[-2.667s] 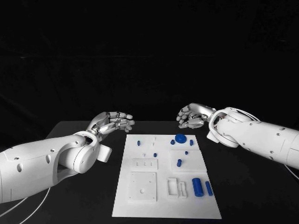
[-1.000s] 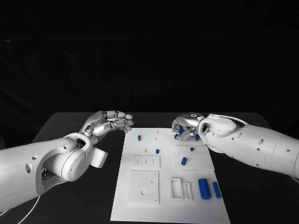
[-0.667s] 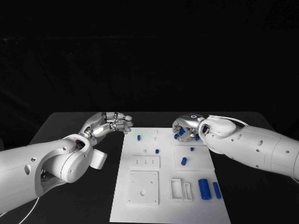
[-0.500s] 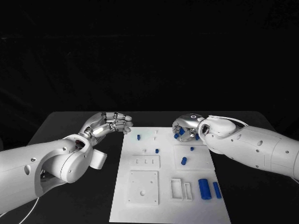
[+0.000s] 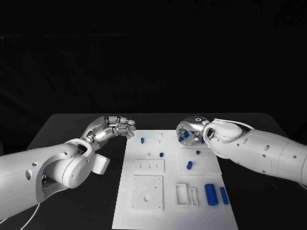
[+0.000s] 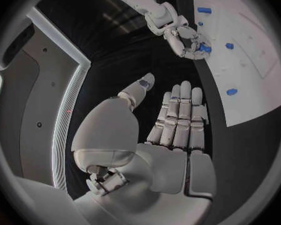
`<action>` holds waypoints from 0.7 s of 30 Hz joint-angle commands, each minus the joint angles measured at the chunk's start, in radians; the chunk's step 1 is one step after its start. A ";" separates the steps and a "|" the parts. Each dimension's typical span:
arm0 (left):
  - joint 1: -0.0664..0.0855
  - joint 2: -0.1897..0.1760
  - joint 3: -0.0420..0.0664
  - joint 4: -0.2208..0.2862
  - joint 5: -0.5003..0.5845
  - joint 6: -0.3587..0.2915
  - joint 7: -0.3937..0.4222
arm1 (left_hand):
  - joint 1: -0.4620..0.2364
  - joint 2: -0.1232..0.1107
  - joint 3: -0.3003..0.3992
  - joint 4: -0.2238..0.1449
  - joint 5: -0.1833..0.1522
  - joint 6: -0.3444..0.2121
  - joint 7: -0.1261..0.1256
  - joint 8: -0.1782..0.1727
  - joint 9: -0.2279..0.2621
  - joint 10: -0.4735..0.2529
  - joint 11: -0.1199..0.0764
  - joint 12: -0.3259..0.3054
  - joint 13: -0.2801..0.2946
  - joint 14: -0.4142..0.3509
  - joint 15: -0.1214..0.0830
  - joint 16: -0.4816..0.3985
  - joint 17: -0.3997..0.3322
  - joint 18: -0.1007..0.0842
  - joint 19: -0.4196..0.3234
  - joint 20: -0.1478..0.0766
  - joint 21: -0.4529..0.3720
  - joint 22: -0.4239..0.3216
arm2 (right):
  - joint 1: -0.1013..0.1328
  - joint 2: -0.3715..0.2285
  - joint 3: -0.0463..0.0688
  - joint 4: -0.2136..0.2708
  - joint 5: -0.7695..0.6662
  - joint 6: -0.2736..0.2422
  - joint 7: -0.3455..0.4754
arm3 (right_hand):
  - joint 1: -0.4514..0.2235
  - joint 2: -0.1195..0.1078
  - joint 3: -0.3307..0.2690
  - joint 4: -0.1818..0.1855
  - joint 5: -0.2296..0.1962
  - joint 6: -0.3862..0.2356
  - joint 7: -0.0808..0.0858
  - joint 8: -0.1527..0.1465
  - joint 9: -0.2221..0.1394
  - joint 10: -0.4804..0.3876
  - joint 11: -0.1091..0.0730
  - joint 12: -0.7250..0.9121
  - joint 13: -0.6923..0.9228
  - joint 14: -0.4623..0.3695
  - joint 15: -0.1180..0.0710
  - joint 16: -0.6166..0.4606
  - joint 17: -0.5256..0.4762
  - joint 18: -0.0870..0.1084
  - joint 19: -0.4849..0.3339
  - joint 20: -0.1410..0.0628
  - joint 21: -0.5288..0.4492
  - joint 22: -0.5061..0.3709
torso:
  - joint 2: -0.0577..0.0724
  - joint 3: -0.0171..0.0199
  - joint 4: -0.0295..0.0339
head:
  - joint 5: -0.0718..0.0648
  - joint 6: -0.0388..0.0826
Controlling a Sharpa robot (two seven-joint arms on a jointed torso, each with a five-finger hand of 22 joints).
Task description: Assemble the parts on the task board
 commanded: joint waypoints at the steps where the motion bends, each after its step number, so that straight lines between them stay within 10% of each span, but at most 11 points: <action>1: 0.001 0.002 0.001 -0.002 0.025 0.027 0.000 | -0.009 0.000 0.005 -0.002 0.001 0.000 0.007 0.001 -0.001 0.005 0.002 -0.005 -0.001 0.001 0.003 -0.004 0.000 0.010 0.004 0.000 0.003 0.001 | -0.007 0.001 -0.004 0.010 -0.037 -0.021 -0.018 | -0.002 0.015 0.037 0.003 -0.055 0.019 -0.004 0.008 0.014 0.043 -0.014 0.011 0.023 -0.013 -0.025 0.006 -0.003 0.030 0.001 -0.002 0.004 0.020 | 0.006 0.0008 0.0009 | 0.000 0.001; 5: 0.001 0.002 0.001 -0.004 0.030 0.026 -0.002 | -0.008 0.001 0.008 -0.005 0.001 0.000 0.007 0.002 -0.002 0.005 0.002 -0.006 -0.002 0.000 0.003 -0.005 0.000 0.010 0.003 -0.001 0.003 0.001 | -0.007 0.000 -0.004 0.015 -0.065 -0.035 -0.042 | 0.005 0.016 0.132 0.011 -0.134 0.047 -0.014 0.018 0.037 0.064 -0.027 0.032 0.068 -0.012 -0.036 0.007 -0.008 0.030 0.003 0.000 0.006 0.019 | 0.010 0.0022 0.0001 | 0.001 0.003; 21: 0.001 0.001 0.001 -0.007 0.030 0.013 -0.001 | -0.003 0.001 0.016 -0.015 0.006 -0.007 0.010 -0.001 -0.004 -0.001 0.006 -0.011 -0.003 -0.001 0.004 -0.005 0.001 0.011 0.001 0.000 0.003 0.003 | -0.006 -0.008 0.001 0.079 -0.090 -0.207 -0.104 | -0.021 -0.008 0.234 0.008 -0.147 0.068 -0.026 0.021 0.094 0.058 -0.038 0.057 0.179 -0.008 -0.048 0.019 -0.013 0.030 0.015 -0.009 0.025 0.022 | 0.017 0.0034 0.0007 | 0.004 0.018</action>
